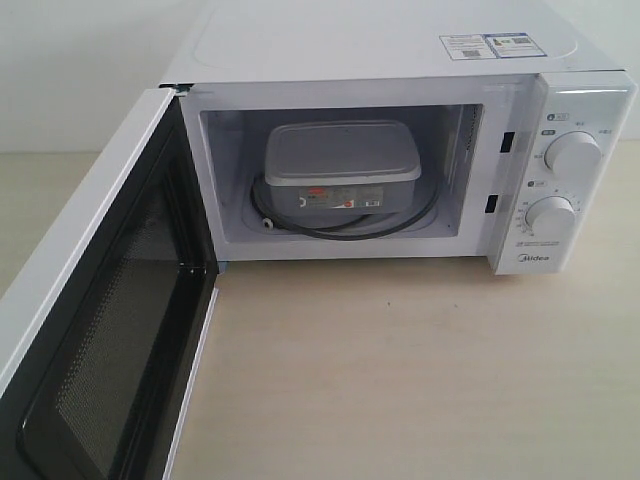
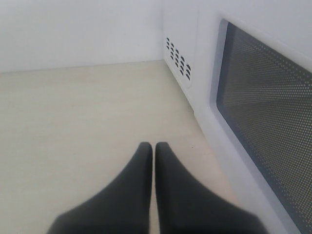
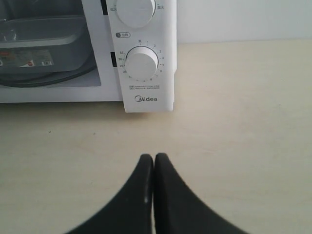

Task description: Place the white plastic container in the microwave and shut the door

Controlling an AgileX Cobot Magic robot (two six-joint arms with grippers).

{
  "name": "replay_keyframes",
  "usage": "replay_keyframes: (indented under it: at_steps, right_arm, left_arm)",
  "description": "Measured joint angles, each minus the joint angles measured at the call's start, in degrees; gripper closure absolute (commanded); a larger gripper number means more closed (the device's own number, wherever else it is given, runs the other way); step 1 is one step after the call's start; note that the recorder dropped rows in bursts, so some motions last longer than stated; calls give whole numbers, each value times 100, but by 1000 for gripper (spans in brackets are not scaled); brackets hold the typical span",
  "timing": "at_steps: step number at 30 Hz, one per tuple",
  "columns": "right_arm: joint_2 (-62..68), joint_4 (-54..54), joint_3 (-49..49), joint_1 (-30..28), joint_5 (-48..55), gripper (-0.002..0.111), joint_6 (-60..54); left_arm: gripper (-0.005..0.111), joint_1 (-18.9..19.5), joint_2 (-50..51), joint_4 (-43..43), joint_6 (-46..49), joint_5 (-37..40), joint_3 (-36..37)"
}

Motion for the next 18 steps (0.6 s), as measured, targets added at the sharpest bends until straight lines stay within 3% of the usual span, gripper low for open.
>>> replay_keyframes:
  at_steps: [14, 18]
  right_arm:
    - [0, 0, 0, 0, 0, 108, 0]
    - [0, 0, 0, 0, 0, 108, 0]
  left_arm:
    - [103, 0, 0, -72, 0, 15, -20]
    - [103, 0, 0, -310, 0, 87, -545]
